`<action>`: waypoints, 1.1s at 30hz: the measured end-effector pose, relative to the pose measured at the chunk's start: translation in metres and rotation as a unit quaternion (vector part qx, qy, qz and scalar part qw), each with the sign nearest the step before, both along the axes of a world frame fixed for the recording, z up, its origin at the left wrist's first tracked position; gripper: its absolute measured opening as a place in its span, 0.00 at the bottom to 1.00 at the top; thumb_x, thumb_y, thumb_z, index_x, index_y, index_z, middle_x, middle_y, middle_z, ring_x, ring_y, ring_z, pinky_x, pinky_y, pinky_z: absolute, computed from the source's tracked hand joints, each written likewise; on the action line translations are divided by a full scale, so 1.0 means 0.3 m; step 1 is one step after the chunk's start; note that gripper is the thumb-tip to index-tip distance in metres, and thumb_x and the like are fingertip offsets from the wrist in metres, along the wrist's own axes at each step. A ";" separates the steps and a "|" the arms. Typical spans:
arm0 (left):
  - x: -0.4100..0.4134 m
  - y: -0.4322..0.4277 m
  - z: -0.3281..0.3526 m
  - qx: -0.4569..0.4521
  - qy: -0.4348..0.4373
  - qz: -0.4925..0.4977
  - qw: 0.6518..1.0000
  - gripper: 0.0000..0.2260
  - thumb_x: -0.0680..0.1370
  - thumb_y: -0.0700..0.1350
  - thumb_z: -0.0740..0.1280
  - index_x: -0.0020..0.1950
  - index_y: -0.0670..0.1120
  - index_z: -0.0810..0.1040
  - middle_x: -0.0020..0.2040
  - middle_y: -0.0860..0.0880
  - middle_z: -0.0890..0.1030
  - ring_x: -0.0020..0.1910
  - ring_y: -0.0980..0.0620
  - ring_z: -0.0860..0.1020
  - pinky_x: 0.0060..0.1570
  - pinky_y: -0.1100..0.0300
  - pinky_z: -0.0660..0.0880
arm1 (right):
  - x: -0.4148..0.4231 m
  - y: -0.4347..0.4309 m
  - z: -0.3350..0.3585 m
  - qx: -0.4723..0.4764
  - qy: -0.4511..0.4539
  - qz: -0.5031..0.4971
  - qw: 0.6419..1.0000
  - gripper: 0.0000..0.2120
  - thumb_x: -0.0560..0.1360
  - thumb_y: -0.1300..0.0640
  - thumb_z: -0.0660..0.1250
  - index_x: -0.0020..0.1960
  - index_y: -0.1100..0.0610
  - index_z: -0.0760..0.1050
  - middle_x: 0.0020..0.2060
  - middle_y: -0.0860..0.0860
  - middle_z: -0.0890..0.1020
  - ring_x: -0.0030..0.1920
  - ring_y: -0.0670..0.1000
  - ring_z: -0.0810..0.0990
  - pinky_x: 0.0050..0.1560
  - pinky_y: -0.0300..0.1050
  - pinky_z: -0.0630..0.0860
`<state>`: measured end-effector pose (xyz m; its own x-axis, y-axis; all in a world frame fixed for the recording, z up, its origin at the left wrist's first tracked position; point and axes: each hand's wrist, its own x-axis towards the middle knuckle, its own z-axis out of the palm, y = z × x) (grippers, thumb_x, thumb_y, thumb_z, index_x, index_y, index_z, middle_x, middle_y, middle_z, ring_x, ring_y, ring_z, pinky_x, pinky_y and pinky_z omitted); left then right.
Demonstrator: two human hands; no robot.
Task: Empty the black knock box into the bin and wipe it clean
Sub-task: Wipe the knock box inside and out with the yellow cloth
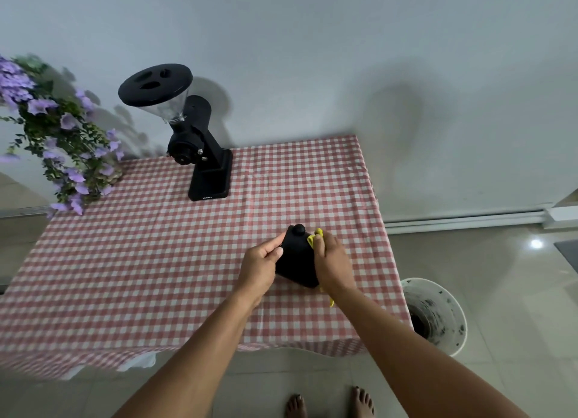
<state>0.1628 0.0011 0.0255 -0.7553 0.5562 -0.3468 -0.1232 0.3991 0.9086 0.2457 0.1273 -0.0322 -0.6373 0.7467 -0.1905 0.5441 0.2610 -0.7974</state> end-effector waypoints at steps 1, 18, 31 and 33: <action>0.003 -0.002 -0.002 0.001 0.007 -0.001 1.000 0.17 0.85 0.36 0.60 0.72 0.46 0.77 0.72 0.49 0.77 0.74 0.52 0.72 0.57 0.76 0.73 | -0.006 0.005 0.012 -0.033 0.002 -0.011 0.999 0.21 0.82 0.46 0.48 0.66 0.53 0.72 0.59 0.52 0.79 0.60 0.54 0.77 0.60 0.53 0.73; -0.026 -0.019 -0.007 -0.025 0.015 -0.018 0.999 0.21 0.82 0.49 0.67 0.75 0.52 0.73 0.71 0.54 0.75 0.71 0.55 0.72 0.63 0.66 0.72 | 0.011 -0.022 0.001 0.019 0.004 0.030 0.999 0.18 0.83 0.48 0.47 0.60 0.53 0.73 0.52 0.52 0.81 0.51 0.54 0.79 0.51 0.51 0.76; 0.006 -0.059 -0.031 -0.014 0.012 0.010 1.000 0.18 0.81 0.36 0.67 0.68 0.51 0.79 0.55 0.59 0.84 0.55 0.63 0.81 0.50 0.70 0.78 | -0.015 -0.068 0.023 0.099 0.043 0.135 0.985 0.20 0.84 0.50 0.50 0.71 0.53 0.70 0.67 0.51 0.77 0.68 0.51 0.73 0.68 0.47 0.67; 0.015 -0.059 -0.033 -0.011 0.017 0.010 1.000 0.18 0.81 0.36 0.68 0.68 0.51 0.79 0.54 0.61 0.82 0.54 0.65 0.80 0.47 0.75 0.76 | -0.017 -0.021 0.037 0.003 -0.038 0.090 0.995 0.20 0.84 0.47 0.48 0.68 0.52 0.72 0.61 0.53 0.80 0.60 0.54 0.79 0.58 0.50 0.73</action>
<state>0.1672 -0.0167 0.0156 -0.7779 0.5334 -0.3323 -0.1006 0.4163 0.9037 0.2405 0.1211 -0.0212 -0.7451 0.6227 -0.2388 0.5464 0.3647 -0.7539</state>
